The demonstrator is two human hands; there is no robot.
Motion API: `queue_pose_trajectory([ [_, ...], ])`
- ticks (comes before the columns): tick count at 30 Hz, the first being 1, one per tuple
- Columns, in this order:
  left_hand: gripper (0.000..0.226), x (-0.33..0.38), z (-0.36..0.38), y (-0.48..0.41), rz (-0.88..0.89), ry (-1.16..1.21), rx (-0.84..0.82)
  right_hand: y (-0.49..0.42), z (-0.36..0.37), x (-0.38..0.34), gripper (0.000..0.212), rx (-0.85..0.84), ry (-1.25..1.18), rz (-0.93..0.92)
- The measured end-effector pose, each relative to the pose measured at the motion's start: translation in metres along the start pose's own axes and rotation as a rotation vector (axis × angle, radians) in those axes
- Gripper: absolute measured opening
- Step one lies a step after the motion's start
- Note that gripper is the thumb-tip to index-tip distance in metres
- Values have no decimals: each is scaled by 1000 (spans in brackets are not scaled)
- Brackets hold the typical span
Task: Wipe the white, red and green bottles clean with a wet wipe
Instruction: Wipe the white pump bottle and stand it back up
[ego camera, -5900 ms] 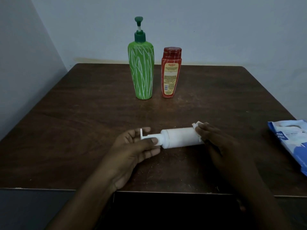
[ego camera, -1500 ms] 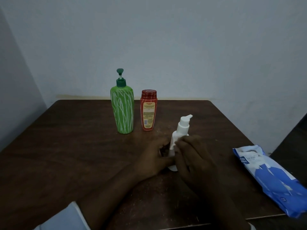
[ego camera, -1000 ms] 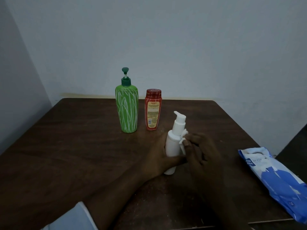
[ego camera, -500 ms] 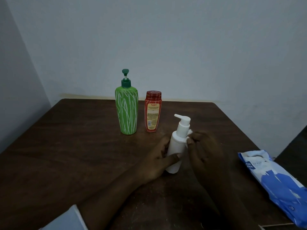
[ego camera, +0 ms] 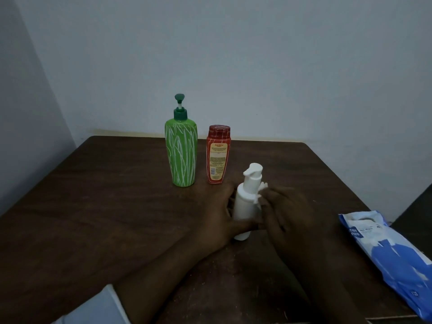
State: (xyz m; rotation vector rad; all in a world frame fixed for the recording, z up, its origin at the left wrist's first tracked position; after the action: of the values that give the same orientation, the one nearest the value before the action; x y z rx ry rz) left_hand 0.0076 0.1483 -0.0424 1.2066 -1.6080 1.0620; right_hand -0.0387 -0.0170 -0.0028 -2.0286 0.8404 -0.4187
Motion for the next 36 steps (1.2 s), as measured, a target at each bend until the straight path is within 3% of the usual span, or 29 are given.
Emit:
queue_pose_trajectory([
  [9,57,1,-2,4,-47,-22,-188,-1,1,4,19,25,-63,52],
  [14,60,3,-5,9,-71,40,-234,-2,1,-20,16,48,-56,-57],
  [17,54,9,-4,11,-73,-88,-165,-3,10,-36,19,13,-47,-155],
  [19,41,16,8,18,-51,-256,-25,-4,15,-39,20,-27,-18,-215],
  [20,38,19,11,23,-7,-310,152,-4,15,-38,20,-37,-6,-224],
  [21,23,19,12,25,10,-305,235,-4,14,-36,20,-40,-3,-218],
  [22,18,19,11,21,20,-173,197,-4,12,-33,20,-31,-1,-204],
  [24,44,14,5,11,-41,25,-110,-3,8,-26,20,3,11,-158],
  [25,52,13,-1,12,-55,49,-153,-2,5,-21,20,17,19,-125],
  [30,65,13,1,9,-57,51,-145,-6,-1,0,19,22,-37,111],
  [34,65,10,-6,6,-69,57,-177,-22,0,9,17,88,-453,499],
  [36,63,13,-4,7,-51,43,-197,-29,6,23,22,38,-666,583],
])
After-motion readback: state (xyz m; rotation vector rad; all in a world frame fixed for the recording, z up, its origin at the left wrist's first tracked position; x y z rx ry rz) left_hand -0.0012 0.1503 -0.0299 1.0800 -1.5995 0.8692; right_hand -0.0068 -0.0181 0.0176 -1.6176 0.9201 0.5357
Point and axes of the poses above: each hand's wrist, its own y-axis away from the middle knuckle, its own z-axis out of the palm, x = y × z, the point moved 2 cm from there along -y, towards the middle knuckle, and after that the axes turned 15 degrees about -z, right-handed, at the moved point
